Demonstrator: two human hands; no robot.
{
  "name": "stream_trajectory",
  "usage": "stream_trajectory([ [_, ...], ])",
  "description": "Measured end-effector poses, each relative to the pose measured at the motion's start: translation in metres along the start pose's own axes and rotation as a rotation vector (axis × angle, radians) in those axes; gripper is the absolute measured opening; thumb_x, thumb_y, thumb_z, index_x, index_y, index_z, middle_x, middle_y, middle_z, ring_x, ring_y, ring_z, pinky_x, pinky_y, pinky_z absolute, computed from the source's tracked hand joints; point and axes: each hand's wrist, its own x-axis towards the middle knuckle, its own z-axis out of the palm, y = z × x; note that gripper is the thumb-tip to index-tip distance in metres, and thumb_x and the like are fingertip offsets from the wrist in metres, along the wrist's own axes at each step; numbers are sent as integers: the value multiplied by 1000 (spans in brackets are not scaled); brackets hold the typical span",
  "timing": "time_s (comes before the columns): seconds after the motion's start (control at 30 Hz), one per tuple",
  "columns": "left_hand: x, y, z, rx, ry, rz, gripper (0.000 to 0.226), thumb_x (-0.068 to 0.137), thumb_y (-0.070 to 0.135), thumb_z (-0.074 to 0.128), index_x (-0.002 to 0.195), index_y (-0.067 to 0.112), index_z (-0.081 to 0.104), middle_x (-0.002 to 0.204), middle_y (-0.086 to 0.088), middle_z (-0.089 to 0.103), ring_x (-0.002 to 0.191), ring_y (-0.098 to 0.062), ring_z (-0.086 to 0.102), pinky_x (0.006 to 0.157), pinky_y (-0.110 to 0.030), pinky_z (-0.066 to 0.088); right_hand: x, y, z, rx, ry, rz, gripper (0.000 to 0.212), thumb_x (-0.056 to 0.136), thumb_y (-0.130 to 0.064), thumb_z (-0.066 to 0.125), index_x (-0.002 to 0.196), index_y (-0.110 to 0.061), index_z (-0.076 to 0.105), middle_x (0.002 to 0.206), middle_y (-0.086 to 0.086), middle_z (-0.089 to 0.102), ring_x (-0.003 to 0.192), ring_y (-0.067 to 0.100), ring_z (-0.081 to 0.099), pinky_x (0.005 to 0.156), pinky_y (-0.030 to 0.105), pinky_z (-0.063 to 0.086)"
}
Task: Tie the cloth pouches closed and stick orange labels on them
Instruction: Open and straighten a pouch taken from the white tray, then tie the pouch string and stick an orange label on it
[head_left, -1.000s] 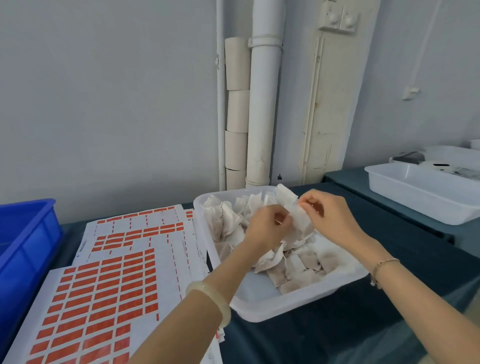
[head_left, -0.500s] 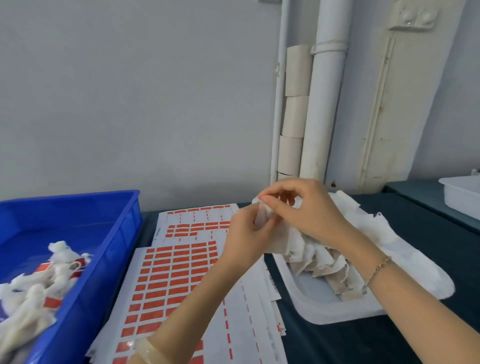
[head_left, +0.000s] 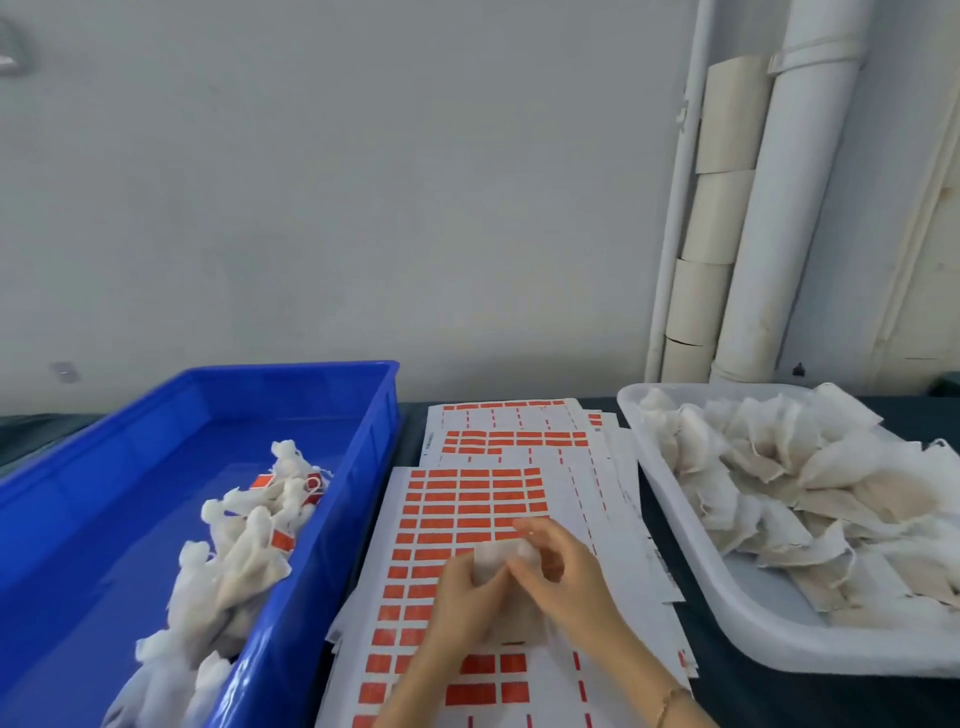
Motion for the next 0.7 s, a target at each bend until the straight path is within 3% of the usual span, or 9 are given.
stream_trajectory([
  [0.1,6,-7,-1,7,-4,-62,27,87,50,60,95,33,42,86,18,48,76,-1,51,55,-10,36,5,17,4,160,24,22,28,87,-30,68,109,-42,55,111,-30,56,102,-4,56,72,2,45],
  [0.2,10,-17,-2,-113,-41,-36,23,85,43,65,98,32,50,96,13,58,84,-6,58,60,-13,43,9,29,-1,320,41,42,23,87,-19,69,106,-33,65,103,-20,69,101,2,63,78,12,51],
  [0.33,12,-29,-3,-320,-3,39,22,82,32,71,101,25,62,100,2,68,87,-12,66,70,-21,56,9,39,-8,383,43,78,19,89,-11,65,95,-26,74,96,-15,73,94,3,67,73,15,54],
  [0.43,15,-28,4,-363,33,57,21,79,30,74,96,27,62,96,6,69,82,-10,66,60,-13,50,8,42,-12,374,41,73,16,86,-15,68,96,-27,74,97,-16,73,92,2,67,71,14,54],
  [0.5,19,-27,6,-455,102,62,22,75,28,77,91,26,64,96,5,69,84,-14,66,63,-17,51,8,43,-12,359,35,53,16,85,-19,70,95,-30,74,96,-18,72,92,-2,66,69,11,52],
  [0.63,23,-28,7,-382,33,150,20,67,35,83,83,30,72,86,8,72,87,-14,68,71,-22,55,8,41,-7,323,18,-14,16,81,-25,72,96,-29,74,96,-15,73,94,1,66,71,11,52],
  [0.7,21,-29,6,-293,38,202,9,75,36,78,81,39,72,84,17,71,87,-3,66,66,-11,51,8,41,-6,309,19,-35,17,81,-24,73,97,-28,74,96,-14,73,95,3,67,73,12,52],
])
